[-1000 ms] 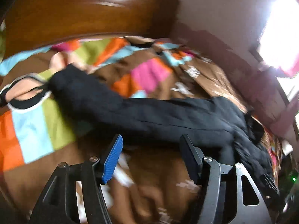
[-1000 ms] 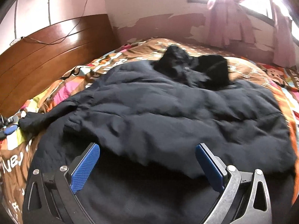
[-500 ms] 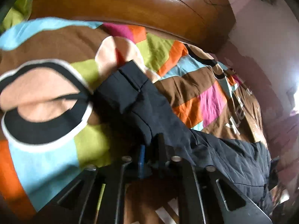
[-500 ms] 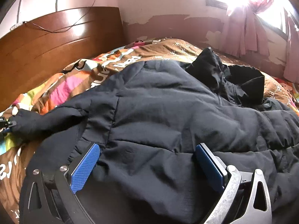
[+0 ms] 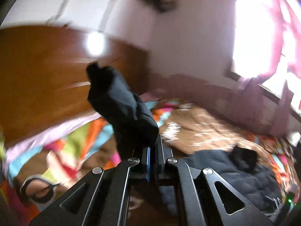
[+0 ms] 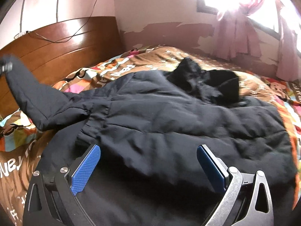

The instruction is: Fold large clothes

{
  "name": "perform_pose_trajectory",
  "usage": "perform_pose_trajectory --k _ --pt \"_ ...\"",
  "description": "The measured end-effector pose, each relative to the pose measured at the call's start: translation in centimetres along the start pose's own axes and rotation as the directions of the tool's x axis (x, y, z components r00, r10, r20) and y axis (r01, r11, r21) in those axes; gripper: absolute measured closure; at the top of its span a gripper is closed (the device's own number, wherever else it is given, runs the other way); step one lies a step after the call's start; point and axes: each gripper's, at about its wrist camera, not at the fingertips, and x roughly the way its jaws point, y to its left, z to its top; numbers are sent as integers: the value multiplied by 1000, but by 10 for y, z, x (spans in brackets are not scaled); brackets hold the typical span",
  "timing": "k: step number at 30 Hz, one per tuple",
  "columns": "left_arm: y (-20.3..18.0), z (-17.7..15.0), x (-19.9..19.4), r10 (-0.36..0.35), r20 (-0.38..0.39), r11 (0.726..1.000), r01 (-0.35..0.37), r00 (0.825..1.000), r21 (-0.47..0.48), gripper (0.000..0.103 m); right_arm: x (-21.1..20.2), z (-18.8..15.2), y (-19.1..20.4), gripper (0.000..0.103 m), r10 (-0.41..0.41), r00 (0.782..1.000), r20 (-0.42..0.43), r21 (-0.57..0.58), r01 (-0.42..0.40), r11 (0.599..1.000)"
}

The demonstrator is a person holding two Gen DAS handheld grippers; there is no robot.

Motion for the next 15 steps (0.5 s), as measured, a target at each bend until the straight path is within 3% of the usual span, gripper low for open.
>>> perform_pose_trajectory --k 3,7,10,15 --pt "-55 5 -17 -138 6 988 137 990 70 101 -26 -5 -22 0 -23 1000 15 26 23 999" --pt "-122 -6 -28 -288 -31 949 289 957 124 101 -59 -14 -53 0 -56 998 25 55 55 997" --pt "-167 -27 -22 -359 -87 916 369 929 157 102 -79 -23 -79 0 -77 997 21 72 76 995" --pt "-228 -74 9 -420 -211 871 457 882 177 102 -99 -34 -117 0 -108 994 -3 97 108 989"
